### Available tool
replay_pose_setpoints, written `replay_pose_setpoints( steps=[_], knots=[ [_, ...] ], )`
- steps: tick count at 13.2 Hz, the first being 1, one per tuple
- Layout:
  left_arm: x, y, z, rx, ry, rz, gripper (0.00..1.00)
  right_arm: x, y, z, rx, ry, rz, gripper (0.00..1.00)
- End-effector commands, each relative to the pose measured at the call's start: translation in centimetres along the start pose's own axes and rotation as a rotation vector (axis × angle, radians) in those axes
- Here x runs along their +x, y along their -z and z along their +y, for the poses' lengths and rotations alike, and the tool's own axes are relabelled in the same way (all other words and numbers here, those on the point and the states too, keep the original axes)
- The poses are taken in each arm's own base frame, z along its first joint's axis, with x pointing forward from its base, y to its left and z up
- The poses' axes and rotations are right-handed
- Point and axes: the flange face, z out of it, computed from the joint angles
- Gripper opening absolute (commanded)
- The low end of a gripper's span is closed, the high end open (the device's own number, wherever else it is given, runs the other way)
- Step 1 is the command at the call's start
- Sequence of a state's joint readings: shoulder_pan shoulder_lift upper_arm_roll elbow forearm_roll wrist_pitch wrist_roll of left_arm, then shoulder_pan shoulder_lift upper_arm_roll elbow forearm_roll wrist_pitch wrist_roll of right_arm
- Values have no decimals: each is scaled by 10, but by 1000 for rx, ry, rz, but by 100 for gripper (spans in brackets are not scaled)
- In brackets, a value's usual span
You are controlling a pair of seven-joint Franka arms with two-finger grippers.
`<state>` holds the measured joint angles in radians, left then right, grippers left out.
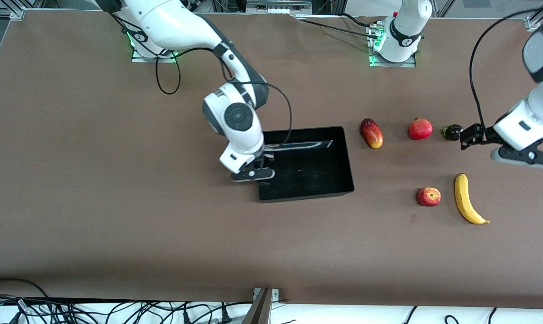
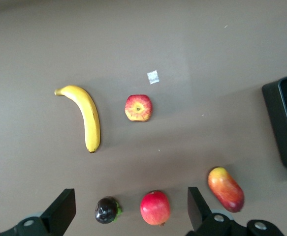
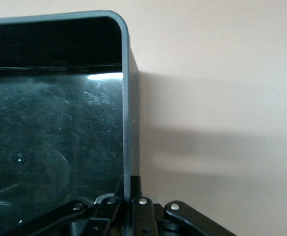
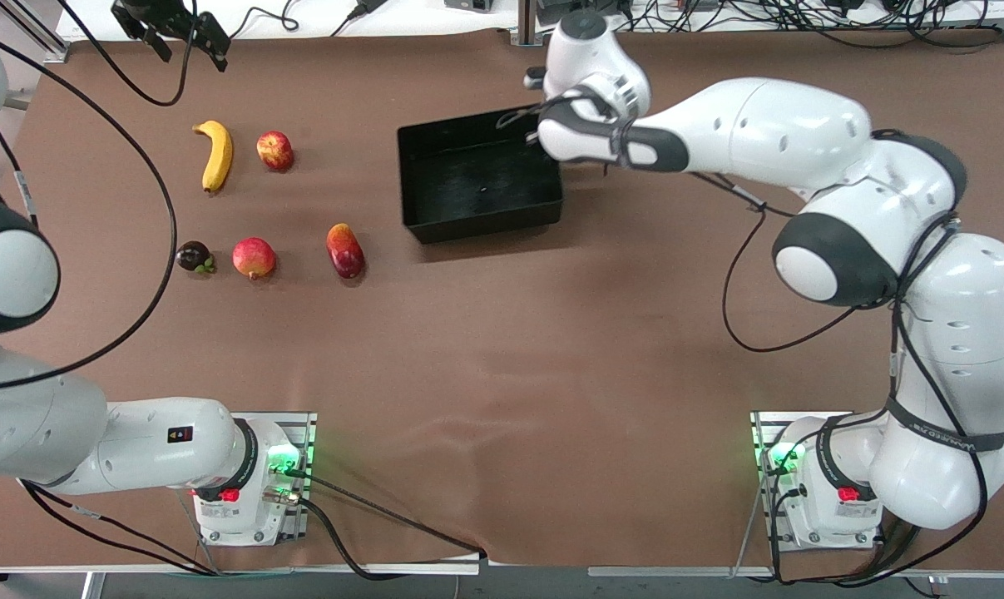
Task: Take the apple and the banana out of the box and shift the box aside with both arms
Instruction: 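Drag the tray sideways with the right gripper while the left gripper withdraws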
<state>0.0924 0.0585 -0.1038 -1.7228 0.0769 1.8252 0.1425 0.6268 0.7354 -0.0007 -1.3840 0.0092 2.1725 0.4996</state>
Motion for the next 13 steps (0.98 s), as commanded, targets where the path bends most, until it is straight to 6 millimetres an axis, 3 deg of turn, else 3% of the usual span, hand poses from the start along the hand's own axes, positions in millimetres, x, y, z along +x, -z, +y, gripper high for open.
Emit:
replay_pose_setpoints(
  steps=[1, 2, 4, 6, 10, 12, 13],
  knots=[
    [-27, 54, 23, 13, -7, 47, 100, 39, 48, 108, 61, 62, -38, 0],
    [-33, 61, 36, 10, -29, 29, 100, 42, 59, 144, 72, 91, -50, 0],
    [-33, 65, 61, 8, -27, 30, 100, 38, 58, 242, 65, 105, -90, 0],
    [-38, 75, 58, 10, -17, 47, 100, 14, 59, 315, 62, 80, -119, 0],
    [-47, 84, 44, 11, -4, 62, 100, -39, 38, 425, 15, 58, -129, 0],
    [-51, 83, 25, -63, 52, 64, 100, -56, 20, 458, -4, 14, -129, 0],
    [-56, 86, 16, -84, 74, 63, 100, -66, 7, 465, -11, 0, -128, 0]
  ],
)
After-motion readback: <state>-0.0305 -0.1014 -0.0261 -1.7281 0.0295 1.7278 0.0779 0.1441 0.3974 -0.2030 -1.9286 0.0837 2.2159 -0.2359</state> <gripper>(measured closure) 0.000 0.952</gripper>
